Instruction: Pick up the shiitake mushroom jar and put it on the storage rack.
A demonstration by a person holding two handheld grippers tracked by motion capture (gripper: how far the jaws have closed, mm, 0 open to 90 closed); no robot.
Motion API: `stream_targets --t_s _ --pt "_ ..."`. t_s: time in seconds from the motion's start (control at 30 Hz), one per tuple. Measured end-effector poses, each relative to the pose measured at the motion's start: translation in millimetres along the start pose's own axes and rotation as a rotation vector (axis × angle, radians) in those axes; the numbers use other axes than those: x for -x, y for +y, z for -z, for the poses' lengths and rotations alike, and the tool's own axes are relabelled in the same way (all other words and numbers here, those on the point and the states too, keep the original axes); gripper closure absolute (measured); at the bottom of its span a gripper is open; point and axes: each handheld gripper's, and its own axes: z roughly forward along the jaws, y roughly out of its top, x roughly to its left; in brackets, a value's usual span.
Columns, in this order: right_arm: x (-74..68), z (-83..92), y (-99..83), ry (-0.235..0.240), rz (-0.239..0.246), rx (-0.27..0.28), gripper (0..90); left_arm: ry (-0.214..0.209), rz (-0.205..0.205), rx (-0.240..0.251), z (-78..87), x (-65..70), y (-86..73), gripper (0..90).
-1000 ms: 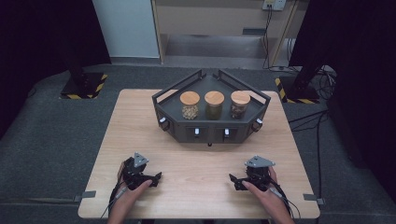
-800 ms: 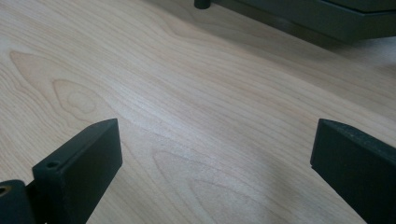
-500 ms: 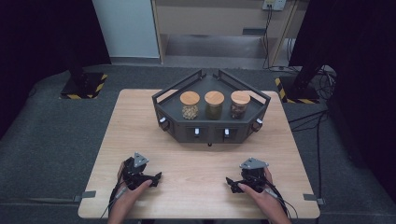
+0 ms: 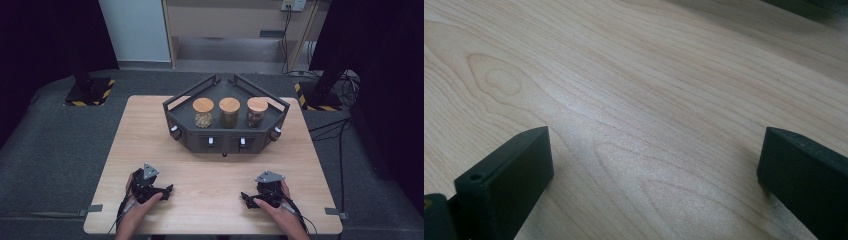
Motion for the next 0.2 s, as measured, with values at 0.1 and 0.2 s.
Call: stream_targets --t_s 0.1,0.2 --pt "0.1 -0.1 0.1 0.001 -0.001 -0.001 1.1 0.000 0.000 0.000 0.0 0.0 0.0 0.0" --pt "0.4 -0.2 0.5 0.003 -0.002 -0.003 0.8 0.000 0.000 0.000 0.0 0.0 -0.1 0.0"
